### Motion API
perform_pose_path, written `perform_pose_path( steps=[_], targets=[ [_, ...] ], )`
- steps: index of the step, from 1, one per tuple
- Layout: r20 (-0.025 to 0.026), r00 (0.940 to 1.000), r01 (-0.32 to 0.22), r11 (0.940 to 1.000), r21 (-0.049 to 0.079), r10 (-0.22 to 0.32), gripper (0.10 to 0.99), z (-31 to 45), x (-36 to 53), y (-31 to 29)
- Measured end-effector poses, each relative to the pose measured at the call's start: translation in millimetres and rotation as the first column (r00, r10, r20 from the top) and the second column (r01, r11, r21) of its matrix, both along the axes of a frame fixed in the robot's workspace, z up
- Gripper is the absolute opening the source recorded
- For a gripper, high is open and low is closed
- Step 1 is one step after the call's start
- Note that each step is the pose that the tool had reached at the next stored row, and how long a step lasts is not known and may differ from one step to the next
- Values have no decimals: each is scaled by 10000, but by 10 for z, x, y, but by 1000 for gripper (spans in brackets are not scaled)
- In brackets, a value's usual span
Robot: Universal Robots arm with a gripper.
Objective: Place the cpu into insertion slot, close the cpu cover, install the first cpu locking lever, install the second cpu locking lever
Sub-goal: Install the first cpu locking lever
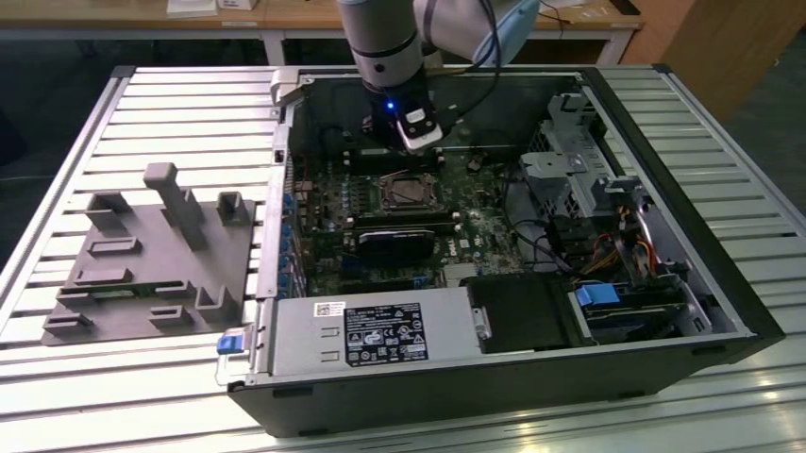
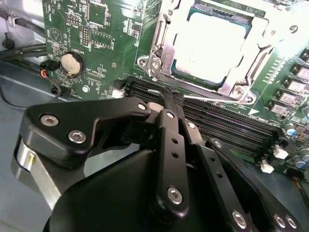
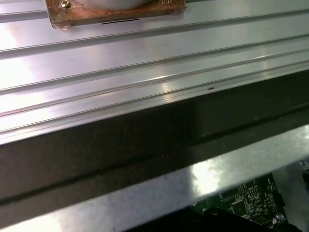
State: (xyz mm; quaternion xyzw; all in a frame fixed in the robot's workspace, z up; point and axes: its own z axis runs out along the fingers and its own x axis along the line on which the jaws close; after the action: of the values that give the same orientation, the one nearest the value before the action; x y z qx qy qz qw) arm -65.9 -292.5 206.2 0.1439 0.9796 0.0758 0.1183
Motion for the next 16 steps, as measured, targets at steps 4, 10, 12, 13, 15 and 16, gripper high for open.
perform_pose_path(
  steps=[4,10,12,13,15,16],
  targets=[
    [88,10000,16,10000,0,-16,102,-18,-17,0],
    [178,9998,36,10000,2,-36,102,-40,-54,0],
    [204,9998,50,10000,0,-50,102,-50,-54,0],
    [221,9997,58,10000,1,-58,102,-55,-54,0],
    [260,9996,69,10000,1,-69,102,-65,-54,0],
    [281,9996,73,10000,1,-73,102,-71,-55,0]
  ],
)
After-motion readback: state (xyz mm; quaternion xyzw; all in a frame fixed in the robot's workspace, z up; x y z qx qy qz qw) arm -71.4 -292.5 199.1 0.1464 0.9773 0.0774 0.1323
